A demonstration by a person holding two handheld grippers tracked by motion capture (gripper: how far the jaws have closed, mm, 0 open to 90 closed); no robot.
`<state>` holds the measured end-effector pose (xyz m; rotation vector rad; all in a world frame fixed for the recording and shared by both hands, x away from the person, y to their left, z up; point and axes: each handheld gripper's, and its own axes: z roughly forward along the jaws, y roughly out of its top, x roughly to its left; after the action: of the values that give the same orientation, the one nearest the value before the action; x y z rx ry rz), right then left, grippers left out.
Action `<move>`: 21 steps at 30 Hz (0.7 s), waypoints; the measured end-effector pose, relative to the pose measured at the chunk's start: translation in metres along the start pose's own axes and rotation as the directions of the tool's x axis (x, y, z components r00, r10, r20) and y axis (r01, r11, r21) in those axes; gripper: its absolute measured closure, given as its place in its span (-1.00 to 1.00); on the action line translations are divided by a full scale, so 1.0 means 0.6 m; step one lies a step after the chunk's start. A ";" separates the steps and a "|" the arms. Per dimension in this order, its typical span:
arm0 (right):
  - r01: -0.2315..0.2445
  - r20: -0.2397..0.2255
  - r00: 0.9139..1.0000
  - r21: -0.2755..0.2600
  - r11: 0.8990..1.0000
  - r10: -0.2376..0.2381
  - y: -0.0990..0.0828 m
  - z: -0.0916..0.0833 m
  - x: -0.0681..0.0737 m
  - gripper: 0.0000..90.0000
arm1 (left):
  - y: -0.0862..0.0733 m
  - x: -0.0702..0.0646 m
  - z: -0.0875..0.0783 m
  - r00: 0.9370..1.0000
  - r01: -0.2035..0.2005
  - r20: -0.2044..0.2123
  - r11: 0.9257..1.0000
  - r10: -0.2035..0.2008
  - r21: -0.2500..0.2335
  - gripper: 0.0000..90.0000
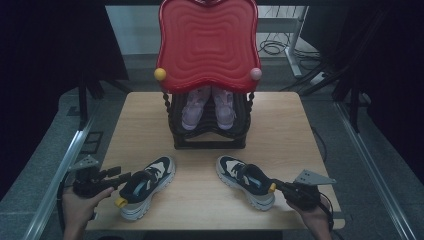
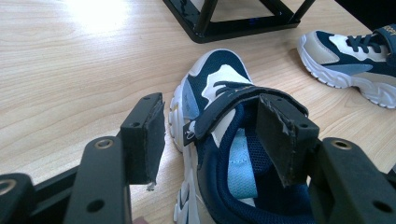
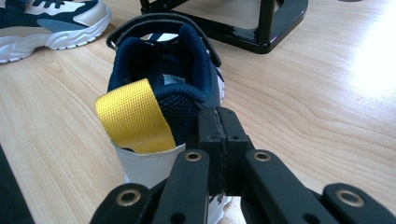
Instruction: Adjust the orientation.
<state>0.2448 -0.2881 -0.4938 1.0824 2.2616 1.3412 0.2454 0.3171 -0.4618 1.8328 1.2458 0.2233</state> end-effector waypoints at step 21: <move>-0.005 0.021 1.000 0.006 1.000 0.005 0.002 -0.001 0.006 1.00 | 0.000 0.001 -0.002 1.000 -0.003 -0.002 1.000 0.003 -0.003 -0.06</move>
<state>0.2423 -0.2854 -0.4920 1.0998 2.2514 1.3197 0.2448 0.3181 -0.4611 1.8325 1.2438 0.2279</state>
